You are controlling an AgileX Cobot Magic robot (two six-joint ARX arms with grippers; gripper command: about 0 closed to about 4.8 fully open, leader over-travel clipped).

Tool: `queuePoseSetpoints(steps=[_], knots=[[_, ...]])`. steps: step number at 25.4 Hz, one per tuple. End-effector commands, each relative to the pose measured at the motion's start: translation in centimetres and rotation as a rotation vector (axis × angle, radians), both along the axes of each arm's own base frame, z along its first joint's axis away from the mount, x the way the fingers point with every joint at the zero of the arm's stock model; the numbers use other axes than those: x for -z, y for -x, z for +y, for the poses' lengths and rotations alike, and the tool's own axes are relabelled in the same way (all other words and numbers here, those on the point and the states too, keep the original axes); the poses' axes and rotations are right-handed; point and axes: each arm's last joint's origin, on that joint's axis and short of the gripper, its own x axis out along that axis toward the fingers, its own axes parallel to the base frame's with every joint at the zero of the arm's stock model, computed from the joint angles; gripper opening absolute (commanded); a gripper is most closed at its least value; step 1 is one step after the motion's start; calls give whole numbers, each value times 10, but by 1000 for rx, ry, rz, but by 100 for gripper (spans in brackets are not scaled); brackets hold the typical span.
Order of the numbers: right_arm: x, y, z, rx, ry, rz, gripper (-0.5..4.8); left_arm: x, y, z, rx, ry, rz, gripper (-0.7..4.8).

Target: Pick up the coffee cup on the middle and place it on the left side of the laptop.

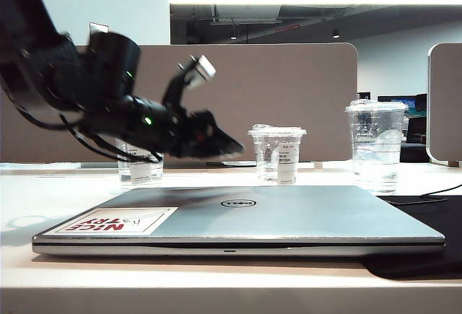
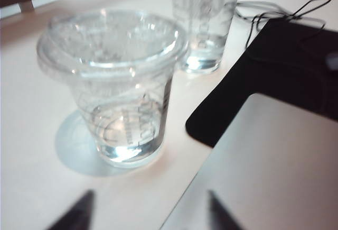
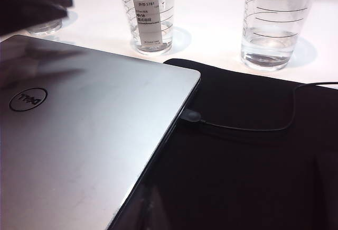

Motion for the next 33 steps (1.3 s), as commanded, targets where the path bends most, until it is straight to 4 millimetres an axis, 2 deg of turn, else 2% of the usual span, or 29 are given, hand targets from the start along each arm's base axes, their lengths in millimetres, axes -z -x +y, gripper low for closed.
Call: queuePoseSetpoints(steps=[1, 4, 6, 16, 20, 33], knots=[[0, 0, 0, 1, -7, -13, -5, 7, -13, -16, -60, -28, -25, 404], [0, 0, 0, 1, -7, -13, -5, 11, -19, -26, -73, -44, -8, 426], [0, 0, 0, 1, -7, -13, -5, 12, -23, -30, -70, -42, -4, 477], [0, 0, 0, 2, -7, -13, -5, 7, -41, -43, -87, -44, 40, 479], [0, 0, 0, 2, -7, -13, -5, 12, -50, -48, -84, -49, 50, 479], [0, 0, 0, 2, -7, -13, -5, 20, -62, -56, -74, -38, 49, 479]])
